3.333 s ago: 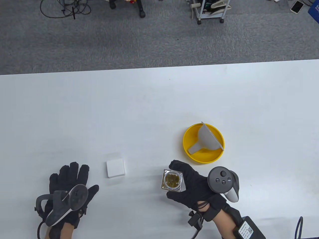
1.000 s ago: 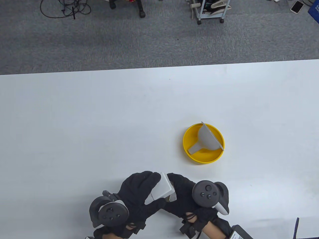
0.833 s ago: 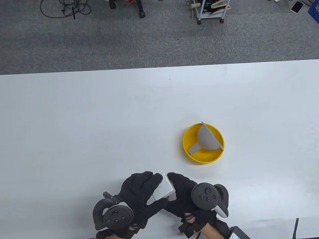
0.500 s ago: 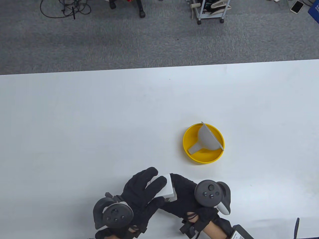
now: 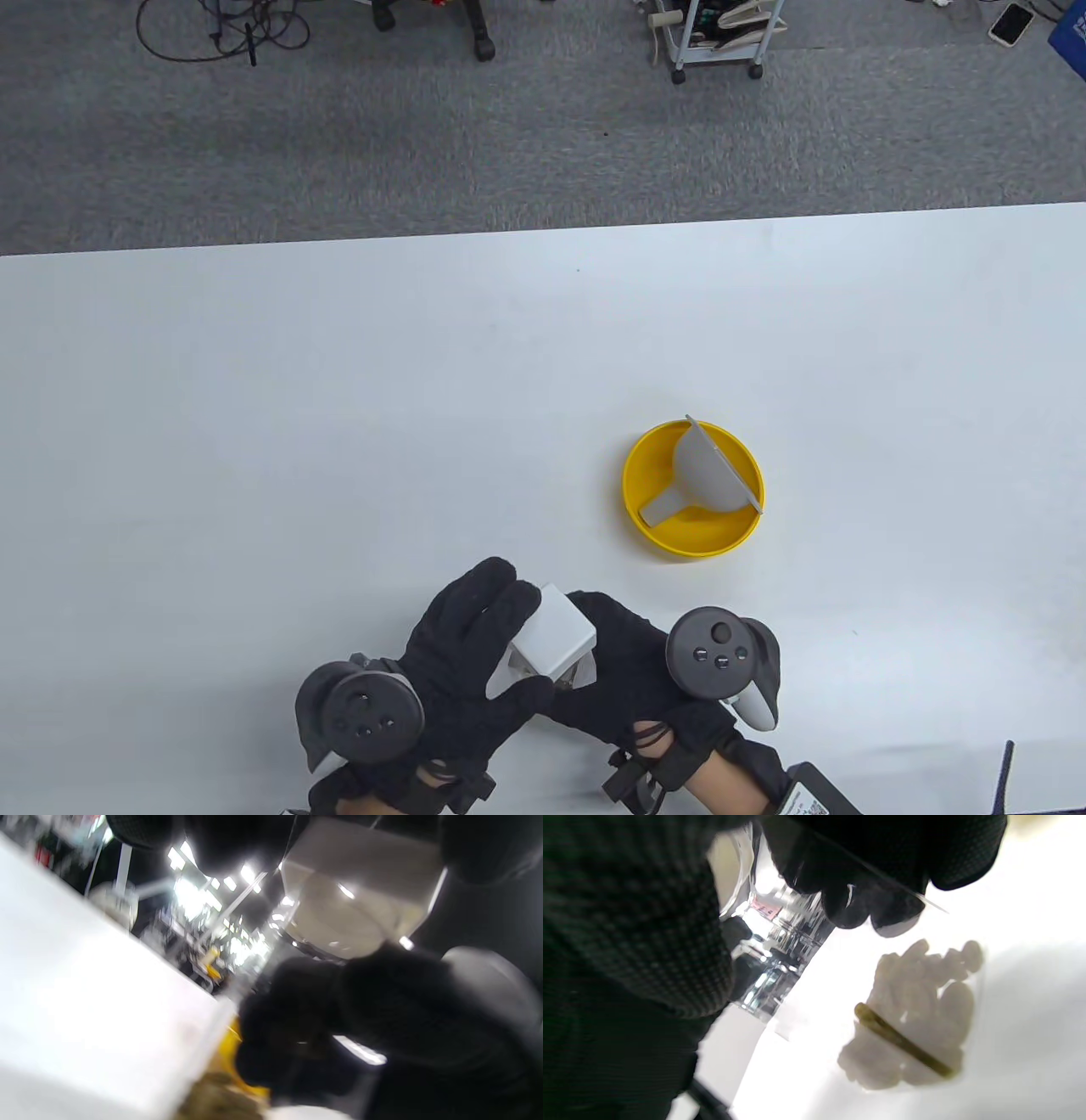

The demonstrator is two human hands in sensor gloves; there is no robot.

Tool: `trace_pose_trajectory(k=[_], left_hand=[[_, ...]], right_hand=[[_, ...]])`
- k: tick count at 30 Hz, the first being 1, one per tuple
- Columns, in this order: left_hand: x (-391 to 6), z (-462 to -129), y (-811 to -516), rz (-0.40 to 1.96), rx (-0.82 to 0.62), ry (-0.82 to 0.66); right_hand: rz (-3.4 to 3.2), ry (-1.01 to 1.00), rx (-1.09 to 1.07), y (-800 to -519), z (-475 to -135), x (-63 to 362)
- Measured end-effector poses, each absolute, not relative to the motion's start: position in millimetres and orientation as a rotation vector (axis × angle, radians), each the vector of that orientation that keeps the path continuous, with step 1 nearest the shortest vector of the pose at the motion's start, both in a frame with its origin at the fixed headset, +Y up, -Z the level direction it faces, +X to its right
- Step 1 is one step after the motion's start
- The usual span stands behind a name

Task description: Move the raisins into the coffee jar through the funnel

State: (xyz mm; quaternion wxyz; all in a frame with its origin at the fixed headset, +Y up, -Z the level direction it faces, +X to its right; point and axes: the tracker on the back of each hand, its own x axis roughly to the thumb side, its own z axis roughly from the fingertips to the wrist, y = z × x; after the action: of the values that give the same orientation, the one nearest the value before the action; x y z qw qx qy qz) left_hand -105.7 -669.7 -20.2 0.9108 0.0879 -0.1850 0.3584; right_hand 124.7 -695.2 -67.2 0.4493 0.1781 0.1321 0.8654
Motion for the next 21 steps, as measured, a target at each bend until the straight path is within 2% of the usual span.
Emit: trace_pose_trajectory(k=[4,7,10,12,15,18,21], left_hand=[[-93.0,-16.1,-668.5,0.682,0.219,-0.352],[-92.9,-20.9,-672.4,0.78,0.155,-0.402],[-101.4,-30.6,-684.2,1.099,0.039,-0.456],[-106.8,-41.5,-696.3,1.404,-0.125,-0.512],[-111.0,-48.8,-703.6,1.483,-0.28,-0.605],[-116.4,-46.4,-698.4,1.401,-0.175,-0.501],[-114.1,-33.7,-683.0,1.096,-0.008,-0.419]], right_hand=[[2.154,0.314,0.415,-695.2,-66.5,125.6],[2.107,0.334,0.415,-695.6,-68.9,128.1],[1.925,0.436,0.483,-697.0,-74.5,129.1],[1.822,0.494,0.522,-697.7,-74.8,127.0],[1.825,0.501,0.533,-698.3,-72.0,124.2],[1.879,0.469,0.496,-699.0,-71.7,123.9],[1.942,0.42,0.434,-699.9,-72.1,125.4]])
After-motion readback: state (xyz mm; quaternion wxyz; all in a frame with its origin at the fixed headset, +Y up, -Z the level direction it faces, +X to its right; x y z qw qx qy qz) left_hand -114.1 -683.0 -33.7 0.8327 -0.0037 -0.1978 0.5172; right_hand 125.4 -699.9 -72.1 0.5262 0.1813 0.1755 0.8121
